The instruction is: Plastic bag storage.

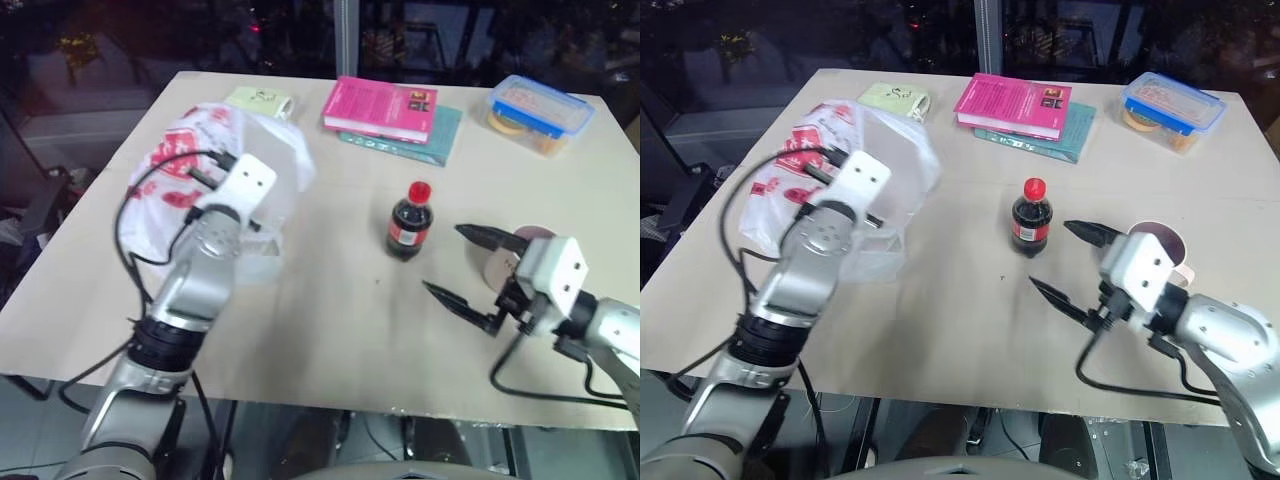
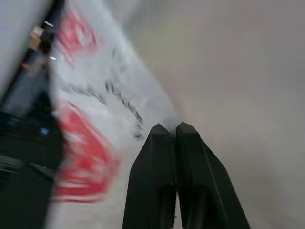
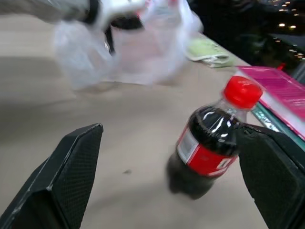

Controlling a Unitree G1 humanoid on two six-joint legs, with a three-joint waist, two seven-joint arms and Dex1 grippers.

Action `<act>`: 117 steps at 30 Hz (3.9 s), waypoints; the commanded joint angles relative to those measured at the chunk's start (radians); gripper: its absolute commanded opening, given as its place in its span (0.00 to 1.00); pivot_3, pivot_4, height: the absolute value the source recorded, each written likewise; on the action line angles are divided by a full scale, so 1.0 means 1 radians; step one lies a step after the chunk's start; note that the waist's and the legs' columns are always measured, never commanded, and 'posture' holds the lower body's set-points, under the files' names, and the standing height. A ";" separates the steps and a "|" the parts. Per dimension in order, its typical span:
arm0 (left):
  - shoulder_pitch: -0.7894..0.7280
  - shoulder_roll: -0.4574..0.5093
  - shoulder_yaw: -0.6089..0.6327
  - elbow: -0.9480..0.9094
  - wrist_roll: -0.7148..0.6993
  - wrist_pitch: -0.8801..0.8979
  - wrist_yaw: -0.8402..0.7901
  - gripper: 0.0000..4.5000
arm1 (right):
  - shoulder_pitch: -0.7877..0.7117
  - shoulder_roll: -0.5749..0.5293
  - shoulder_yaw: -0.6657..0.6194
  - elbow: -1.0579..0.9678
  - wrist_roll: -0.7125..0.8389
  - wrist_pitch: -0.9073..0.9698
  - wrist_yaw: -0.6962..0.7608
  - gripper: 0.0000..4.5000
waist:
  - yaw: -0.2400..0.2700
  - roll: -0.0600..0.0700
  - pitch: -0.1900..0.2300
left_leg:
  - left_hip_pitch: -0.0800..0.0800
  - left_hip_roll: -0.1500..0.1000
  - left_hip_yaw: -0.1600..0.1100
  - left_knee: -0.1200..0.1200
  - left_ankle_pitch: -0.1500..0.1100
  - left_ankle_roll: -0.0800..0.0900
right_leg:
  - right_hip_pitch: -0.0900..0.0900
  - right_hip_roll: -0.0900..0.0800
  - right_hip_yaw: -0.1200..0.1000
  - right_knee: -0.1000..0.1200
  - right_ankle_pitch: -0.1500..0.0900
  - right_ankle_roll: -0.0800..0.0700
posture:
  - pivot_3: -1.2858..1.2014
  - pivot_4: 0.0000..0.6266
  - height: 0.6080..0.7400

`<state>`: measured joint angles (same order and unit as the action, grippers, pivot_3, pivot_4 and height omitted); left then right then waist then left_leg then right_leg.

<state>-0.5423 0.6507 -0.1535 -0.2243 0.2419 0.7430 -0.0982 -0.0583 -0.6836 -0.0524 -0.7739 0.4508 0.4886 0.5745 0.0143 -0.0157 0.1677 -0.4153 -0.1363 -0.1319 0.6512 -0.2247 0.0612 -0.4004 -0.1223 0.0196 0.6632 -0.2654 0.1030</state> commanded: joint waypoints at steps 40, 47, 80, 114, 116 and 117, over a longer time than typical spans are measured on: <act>-0.364 -0.142 0.300 -0.165 -0.377 0.555 -0.252 0.00 | -0.611 0.523 0.291 0.434 -0.046 0.252 -0.109 0.68 | -0.043 0.000 0.000 | -0.001 0.001 0.000 0.000 0.001 -0.001 | -0.004 0.004 0.002 0.003 0.001 -0.001 | 0.52 0.24 1.00; -0.432 -0.216 0.360 -0.201 -0.480 0.678 -0.267 0.00 | -0.760 0.679 0.344 0.793 -0.183 0.064 -0.144 0.68 | -0.050 0.000 0.000 | -0.001 0.001 0.000 0.000 0.002 -0.002 | -0.006 0.004 0.002 0.007 0.001 -0.002 | 0.52 0.24 1.00; -0.418 -0.448 0.693 -0.301 -0.853 0.871 -0.153 0.00 | -1.002 0.898 0.112 1.415 -0.162 -0.063 -0.107 0.68 | -0.073 0.000 0.000 | 0.000 0.003 0.000 0.001 0.005 -0.009 | -0.013 0.007 0.005 0.015 0.005 -0.008 | 0.52 0.24 1.00; -0.286 -0.376 0.545 -0.027 -0.802 0.493 -0.134 0.00 | -0.318 0.127 -0.173 -0.154 0.046 0.641 -0.071 0.99 | -0.016 0.000 0.000 | -0.002 0.007 -0.001 -0.001 0.006 -0.013 | -0.015 0.012 0.006 0.012 0.007 -0.011 | 0.52 0.24 1.00; -0.291 -0.361 0.518 0.002 -0.802 0.464 -0.150 0.00 | -0.257 0.061 -0.228 -0.234 0.068 0.670 -0.072 0.99 | -0.009 0.000 0.000 | -0.003 0.006 -0.001 -0.001 0.005 -0.012 | -0.014 0.011 0.006 0.011 0.007 -0.011 | 0.52 0.24 1.00; -0.292 -0.359 0.511 0.011 -0.805 0.455 -0.154 0.00 | -0.244 0.056 -0.249 -0.251 0.091 0.681 -0.076 0.99 | -0.015 0.000 0.000 | -0.003 0.006 0.000 -0.001 0.005 -0.012 | -0.014 0.011 0.006 0.011 0.007 -0.011 | 0.52 0.24 1.00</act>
<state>-0.8164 0.2884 0.3808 -0.2121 -0.5535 1.2400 -0.2353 -0.3028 -0.6248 -0.2409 -0.9361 0.5049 1.1539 0.5084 -0.0004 -0.0160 0.1679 -0.4176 -0.1288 -0.1314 0.6505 -0.2193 0.0494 -0.4144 -0.1098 0.0264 0.6744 -0.2587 0.0923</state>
